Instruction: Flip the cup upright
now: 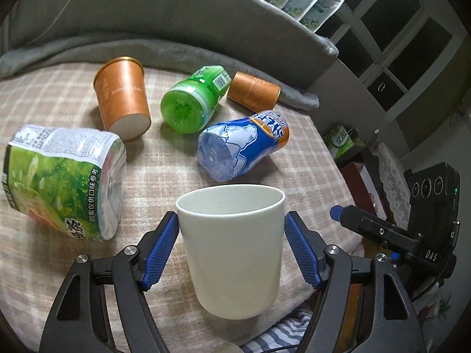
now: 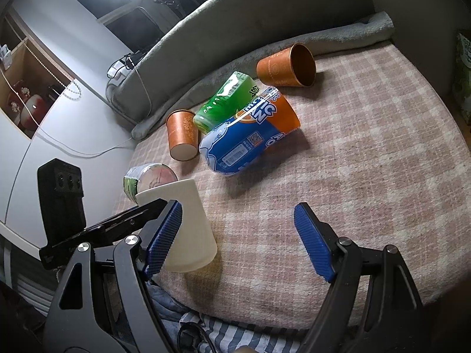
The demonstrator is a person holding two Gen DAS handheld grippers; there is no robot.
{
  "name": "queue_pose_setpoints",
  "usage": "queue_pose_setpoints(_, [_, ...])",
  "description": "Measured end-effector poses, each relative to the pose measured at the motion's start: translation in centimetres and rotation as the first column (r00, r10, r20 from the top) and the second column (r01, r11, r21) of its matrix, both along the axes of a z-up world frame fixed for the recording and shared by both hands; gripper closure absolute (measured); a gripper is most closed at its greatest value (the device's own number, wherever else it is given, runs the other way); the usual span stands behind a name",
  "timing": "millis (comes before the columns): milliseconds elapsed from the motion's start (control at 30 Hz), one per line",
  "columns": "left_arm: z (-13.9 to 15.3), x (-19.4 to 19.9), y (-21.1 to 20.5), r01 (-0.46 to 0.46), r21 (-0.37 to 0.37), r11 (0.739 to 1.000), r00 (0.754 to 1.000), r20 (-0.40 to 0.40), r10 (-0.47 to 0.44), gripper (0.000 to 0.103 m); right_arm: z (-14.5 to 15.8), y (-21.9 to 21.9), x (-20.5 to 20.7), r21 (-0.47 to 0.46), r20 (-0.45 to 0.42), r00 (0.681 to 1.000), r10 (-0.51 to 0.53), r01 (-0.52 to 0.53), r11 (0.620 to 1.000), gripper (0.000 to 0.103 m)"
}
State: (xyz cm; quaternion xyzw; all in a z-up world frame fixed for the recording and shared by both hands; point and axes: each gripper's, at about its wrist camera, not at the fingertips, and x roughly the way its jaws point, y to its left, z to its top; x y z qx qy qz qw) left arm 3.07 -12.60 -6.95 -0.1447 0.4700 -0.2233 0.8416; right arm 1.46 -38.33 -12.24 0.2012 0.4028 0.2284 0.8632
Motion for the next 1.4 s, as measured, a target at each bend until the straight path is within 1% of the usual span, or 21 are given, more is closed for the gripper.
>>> queue_pose_setpoints(233, [0.8, -0.9, -0.4, 0.006, 0.035, 0.999, 0.998, 0.064, -0.008, 0.030, 0.1, -0.2, -0.1, 0.001, 0.008, 1.000, -0.008, 0.008, 1.000, 0.022])
queue_pose_setpoints(433, [1.1, -1.3, -0.7, 0.004, 0.062, 0.998, 0.995, 0.103, -0.011, 0.030, 0.5, -0.2, -0.3, -0.006, 0.023, 1.000, -0.013, 0.014, 1.000, 0.022])
queue_pose_setpoints(600, [1.6, -1.8, -1.1, -0.009, 0.110, 0.994, 0.986, 0.167, -0.009, 0.031, 0.6, -0.3, -0.5, -0.005, 0.028, 0.999, -0.018, 0.018, 1.000, 0.022])
queue_pose_setpoints(833, [1.5, -2.3, -1.8, -0.007, 0.147, 0.989, 0.977, 0.211, -0.024, 0.031, 0.7, -0.3, -0.6, -0.006, 0.028, 0.999, -0.019, 0.020, 1.000, 0.022])
queue_pose_setpoints(1033, [1.8, -2.5, -2.0, -0.012, 0.155, 0.988, 0.972, 0.235, -0.025, 0.031, 0.7, -0.3, -0.7, -0.008, 0.031, 0.999, -0.019, 0.019, 1.000, 0.022])
queue_pose_setpoints(1200, [1.3, -2.5, -2.3, -0.006, 0.172, 0.985, 0.971, 0.235, -0.036, 0.031, 0.8, -0.3, -0.8, -0.005, 0.033, 0.999, -0.020, 0.020, 1.000, 0.022])
queue_pose_setpoints(1400, [1.5, -3.2, -2.6, 0.019, 0.195, 0.981, 0.969, 0.240, -0.066, 0.031, 1.2, -0.1, -1.0, -0.007, 0.041, 0.999, -0.021, 0.021, 1.000, 0.022])
